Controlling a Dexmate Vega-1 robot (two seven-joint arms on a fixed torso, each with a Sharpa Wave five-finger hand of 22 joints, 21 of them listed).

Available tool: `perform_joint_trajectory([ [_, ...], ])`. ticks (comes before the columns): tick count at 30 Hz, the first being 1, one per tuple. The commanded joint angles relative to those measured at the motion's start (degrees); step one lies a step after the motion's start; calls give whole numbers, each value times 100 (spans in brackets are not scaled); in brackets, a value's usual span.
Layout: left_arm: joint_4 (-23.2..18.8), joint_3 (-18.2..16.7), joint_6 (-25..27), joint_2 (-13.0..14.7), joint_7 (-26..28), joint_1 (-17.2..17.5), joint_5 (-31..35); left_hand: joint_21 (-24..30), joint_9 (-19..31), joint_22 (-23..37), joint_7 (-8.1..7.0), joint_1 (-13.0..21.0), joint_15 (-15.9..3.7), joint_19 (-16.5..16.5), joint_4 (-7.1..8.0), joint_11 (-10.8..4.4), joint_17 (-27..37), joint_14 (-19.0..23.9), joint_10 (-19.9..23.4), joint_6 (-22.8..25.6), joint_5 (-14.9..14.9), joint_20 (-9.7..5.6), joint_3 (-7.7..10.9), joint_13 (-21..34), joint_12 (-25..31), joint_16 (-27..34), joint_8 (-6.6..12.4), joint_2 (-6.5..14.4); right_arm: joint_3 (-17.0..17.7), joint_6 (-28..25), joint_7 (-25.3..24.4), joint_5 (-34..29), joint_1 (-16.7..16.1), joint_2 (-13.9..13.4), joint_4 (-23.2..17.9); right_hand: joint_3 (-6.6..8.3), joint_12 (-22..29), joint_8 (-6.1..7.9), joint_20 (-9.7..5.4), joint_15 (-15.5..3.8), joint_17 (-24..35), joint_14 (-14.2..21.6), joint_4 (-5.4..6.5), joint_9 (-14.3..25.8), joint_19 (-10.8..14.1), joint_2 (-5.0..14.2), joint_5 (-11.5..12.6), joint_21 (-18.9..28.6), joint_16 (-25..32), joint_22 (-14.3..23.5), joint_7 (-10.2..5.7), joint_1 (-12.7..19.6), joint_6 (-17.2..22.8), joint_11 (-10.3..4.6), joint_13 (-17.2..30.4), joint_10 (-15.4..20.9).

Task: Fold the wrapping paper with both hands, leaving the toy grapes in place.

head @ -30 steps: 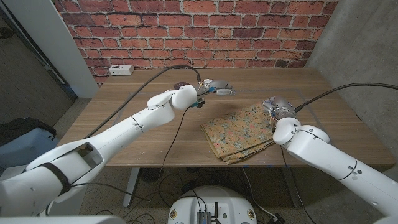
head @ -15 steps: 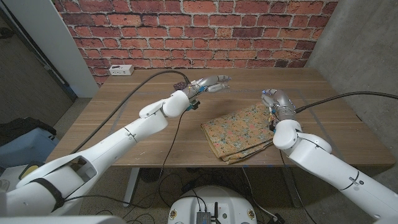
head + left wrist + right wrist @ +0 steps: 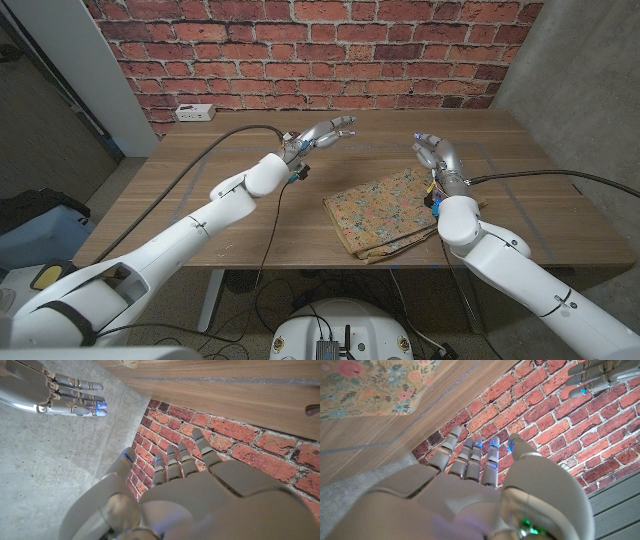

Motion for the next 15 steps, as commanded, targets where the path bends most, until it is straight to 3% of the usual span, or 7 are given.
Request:
perform_joint_trajectory([
  [1,830,-363,-1411,-62,23,234,-858,-49,-17,-2,-66,-55,-39,-4,41,-86,-50,-110,-134,-76,-61,-101,14,-43,16,-16,17,12,34,1228,43,-2,-209,488,366,-36,26,36,27,124,-32,25,-57,13,41,-80,24,8,-66,10,49,-62,-76,94,14,-22],
  [6,1357,-559,-2069,-207,-200,344,-1541,-80,-40,-11,-195,-126,-126,-5,64,-164,-101,-240,-260,-112,-144,-196,-27,-116,12,-18,30,-43,78,1673,-182,-92,-468,719,338,-105,22,42,117,242,-63,-156,-70,5,-147,-246,-8,-64,-189,6,134,-239,-254,199,13,-164],
  [7,1450,-595,-2177,-225,-282,360,-1685,-89,-45,-12,-232,-140,-142,-10,74,-191,-107,-271,-287,-136,-158,-219,-30,-130,10,-19,24,-39,63,1589,-277,-166,-522,774,249,-145,39,65,201,278,-61,-214,-22,4,-291,-265,-18,-101,-220,5,142,-381,-286,215,13,-193],
  [9,1615,-661,-2346,-244,-447,380,-1934,-133,-71,-16,-258,-55,-130,-35,192,-210,-137,-341,-381,-112,-143,-195,163,-238,28,21,50,318,-48,1235,-588,-434,-589,964,53,-161,61,82,709,290,-71,-255,20,1,-727,-268,-13,-190,-251,4,142,-571,-371,204,10,-235],
  [10,1697,-698,-2420,-271,-529,398,-2088,-144,-76,-14,-281,16,-152,-39,230,-230,-146,-353,-385,-31,-111,-189,272,-276,42,33,78,373,-118,1138,-719,-557,-612,1060,2,-158,71,94,811,289,-76,-261,19,0,-765,-272,-9,-180,-257,5,114,-603,-361,154,9,-226],
  [12,1743,-786,-2426,-314,-577,477,-2336,-145,-81,-13,-279,107,-210,-16,266,-270,-156,-340,-379,-14,-66,-267,402,-318,57,50,74,392,-225,1081,-827,-713,-650,1167,-65,-149,120,122,900,290,-89,-204,7,-1,-806,-284,-4,-164,-243,6,76,-638,-307,122,7,-109],
  [15,1757,-918,-2389,-384,-594,589,-2655,-146,-83,-12,-272,157,-191,-8,298,-261,-158,-353,-398,-59,-47,-291,472,-342,56,53,52,394,-343,1079,-950,-969,-671,1264,-148,-128,144,136,914,291,-97,-143,-4,-2,-818,-268,3,-151,-225,7,71,-643,-273,134,6,-45],
])
